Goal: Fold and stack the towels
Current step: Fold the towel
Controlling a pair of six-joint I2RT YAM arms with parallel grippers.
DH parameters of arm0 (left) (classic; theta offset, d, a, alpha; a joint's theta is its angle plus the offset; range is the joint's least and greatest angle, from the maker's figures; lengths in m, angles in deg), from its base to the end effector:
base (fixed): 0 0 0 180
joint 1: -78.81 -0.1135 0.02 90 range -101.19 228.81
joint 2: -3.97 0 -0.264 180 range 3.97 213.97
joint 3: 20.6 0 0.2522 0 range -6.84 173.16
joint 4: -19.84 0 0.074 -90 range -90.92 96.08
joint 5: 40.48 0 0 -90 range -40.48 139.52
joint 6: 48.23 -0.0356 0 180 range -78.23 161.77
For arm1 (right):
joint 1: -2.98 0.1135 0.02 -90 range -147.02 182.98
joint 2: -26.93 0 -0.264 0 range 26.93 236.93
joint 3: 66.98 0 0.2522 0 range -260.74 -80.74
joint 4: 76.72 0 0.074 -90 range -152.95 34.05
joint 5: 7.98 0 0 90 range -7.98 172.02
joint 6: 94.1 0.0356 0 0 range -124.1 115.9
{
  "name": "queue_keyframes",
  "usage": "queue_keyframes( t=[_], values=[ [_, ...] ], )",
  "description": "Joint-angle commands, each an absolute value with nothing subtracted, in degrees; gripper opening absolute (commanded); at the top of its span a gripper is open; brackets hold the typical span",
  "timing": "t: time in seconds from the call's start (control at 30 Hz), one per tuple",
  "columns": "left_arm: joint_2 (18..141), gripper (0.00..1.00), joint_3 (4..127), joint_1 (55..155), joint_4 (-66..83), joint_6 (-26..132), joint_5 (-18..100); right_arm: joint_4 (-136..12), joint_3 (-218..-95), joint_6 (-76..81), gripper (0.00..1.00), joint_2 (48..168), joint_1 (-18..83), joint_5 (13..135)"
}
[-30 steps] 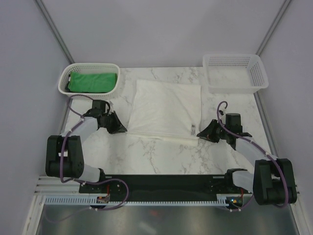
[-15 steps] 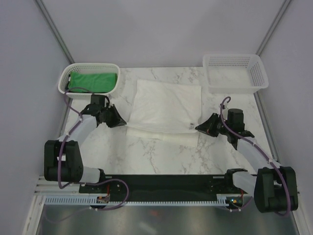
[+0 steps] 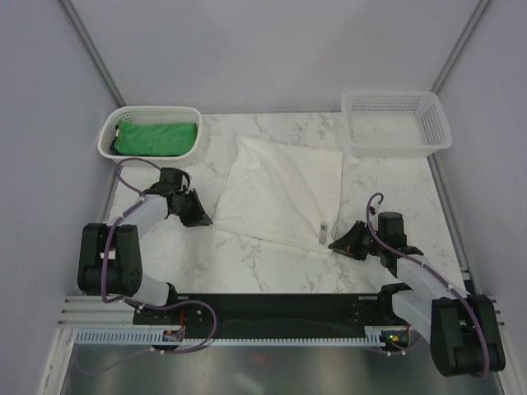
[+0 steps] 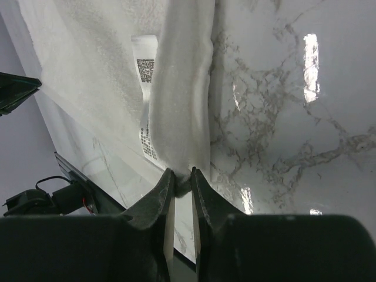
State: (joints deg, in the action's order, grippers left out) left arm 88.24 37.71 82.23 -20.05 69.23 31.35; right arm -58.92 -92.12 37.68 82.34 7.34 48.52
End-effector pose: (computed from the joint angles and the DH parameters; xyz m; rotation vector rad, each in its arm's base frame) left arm 0.2634 -0.0269 0.1674 -0.4828 2.7209 -0.5830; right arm 0.1553 0.0315 0.1266 0.5260 2.4471 1.0619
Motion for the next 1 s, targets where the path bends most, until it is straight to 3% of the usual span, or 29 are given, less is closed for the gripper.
queue_keyframes(
  t=[0.0, 0.07, 0.13, 0.27, 0.43, 0.5, 0.67, 0.8, 0.97],
  values=[
    [88.17, 0.02, 37.10, 81.89, -19.06, 67.43, 35.81, -61.55, -91.64, 36.42, 0.00, 84.22, 7.20, 52.49],
    [88.79, 0.02, 37.19, 82.06, -19.32, 67.52, 36.08, -62.43, -91.12, 37.02, 0.03, 84.75, 7.29, 51.35],
    [89.40, 0.06, 37.54, 82.33, -19.32, 67.87, 36.43, -64.62, -90.50, 37.29, 0.14, 84.93, 7.20, 51.26],
    [88.97, 0.38, 37.45, 82.33, -20.20, 68.05, 36.78, -63.23, -92.16, 37.29, 0.38, 82.40, 7.20, 50.55],
    [83.45, 0.46, 42.45, 82.33, -25.73, 67.00, 39.40, -46.01, -98.48, 37.20, 0.48, 76.24, 7.20, 57.13],
    [81.76, 0.48, 46.13, 82.33, -27.23, 66.47, 40.03, -41.10, -100.95, 40.00, 0.49, 73.08, 7.20, 59.86],
    [85.51, 0.49, 51.07, 82.77, -23.38, 65.94, 29.15, -42.38, -105.08, 43.44, 0.47, 70.78, 7.29, 62.94],
    [92.54, 0.45, 49.42, 83.21, -16.10, 67.25, 22.12, -60.94, -102.55, 46.43, 0.30, 76.39, 7.29, 58.22],
    [98.63, 0.42, 46.34, 83.29, -13.70, 69.01, 22.71, -74.55, -98.76, 45.92, 0.26, 91.39, 7.47, 52.66]
  ],
)
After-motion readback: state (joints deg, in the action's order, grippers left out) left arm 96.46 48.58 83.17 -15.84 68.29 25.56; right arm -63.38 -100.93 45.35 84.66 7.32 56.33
